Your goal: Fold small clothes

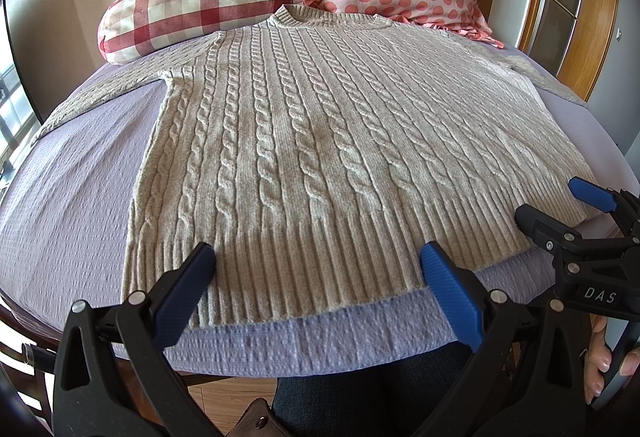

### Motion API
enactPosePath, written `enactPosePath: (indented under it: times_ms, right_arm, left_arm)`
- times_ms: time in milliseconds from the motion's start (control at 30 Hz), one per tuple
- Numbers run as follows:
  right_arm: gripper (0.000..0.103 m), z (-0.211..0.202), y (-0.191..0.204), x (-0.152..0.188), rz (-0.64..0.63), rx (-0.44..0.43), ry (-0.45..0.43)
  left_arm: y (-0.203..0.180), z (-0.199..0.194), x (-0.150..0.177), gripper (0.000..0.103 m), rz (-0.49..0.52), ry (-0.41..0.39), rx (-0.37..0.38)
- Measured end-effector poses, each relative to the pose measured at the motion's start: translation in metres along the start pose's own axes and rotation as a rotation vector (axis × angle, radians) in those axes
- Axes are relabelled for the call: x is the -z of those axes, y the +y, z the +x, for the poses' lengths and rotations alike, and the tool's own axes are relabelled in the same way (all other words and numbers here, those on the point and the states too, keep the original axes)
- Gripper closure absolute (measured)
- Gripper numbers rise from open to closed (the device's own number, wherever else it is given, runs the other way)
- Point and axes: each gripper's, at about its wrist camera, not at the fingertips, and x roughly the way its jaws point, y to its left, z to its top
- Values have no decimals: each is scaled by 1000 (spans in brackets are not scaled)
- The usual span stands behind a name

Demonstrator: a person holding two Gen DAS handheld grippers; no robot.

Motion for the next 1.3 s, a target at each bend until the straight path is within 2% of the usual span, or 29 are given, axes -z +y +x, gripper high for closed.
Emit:
enactPosePath:
  times_ms: [333,400,433,500,567,733,800,867,933,1000,1133,1267,1300]
  right_arm:
    - [1,0,-2,0,-5,-14,-19]
    - [1,0,-11,-4,2,-70,-29]
    - [1,-2,-22,-8,41,-131,-36]
    - [1,-6,-59,-25,167,-282,-56]
    - [1,-8,-104,-44,308,-313,-78]
    - [1,0,-229,-92,569,-59,-124]
    - [2,12,-278,-107,680,5,-133]
    - [16,27,-327,-117,801,51,-136]
    - [39,42,-372,-120,928,111,-123]
    - [49,56,-408,-117,1048,144,-120]
    - [53,78,-444,-112,1149,191,-101]
    - [61,91,-453,-110,1175,197,-130]
    - [69,94,-454,-109,1181,194,-139]
  left_arm:
    - [0,0,0,2,5,-2,-2]
    - [-1,-1,1,2,16,-7,-1]
    - [-1,-3,0,2,21,-10,4]
    - [1,-3,-1,2,36,2,9]
    - [3,-4,-9,2,41,16,30]
    - [35,-14,-42,2,-46,-72,92]
    - [57,-14,-60,2,-101,-109,81]
    - [77,-11,-77,2,-146,-137,67]
    - [98,-4,-92,2,-187,-143,65]
    - [118,4,-104,2,-227,-139,78]
    - [154,12,-115,2,-296,-142,108]
    - [189,18,-122,2,-362,-149,100]
    - [199,19,-124,2,-390,-150,99]
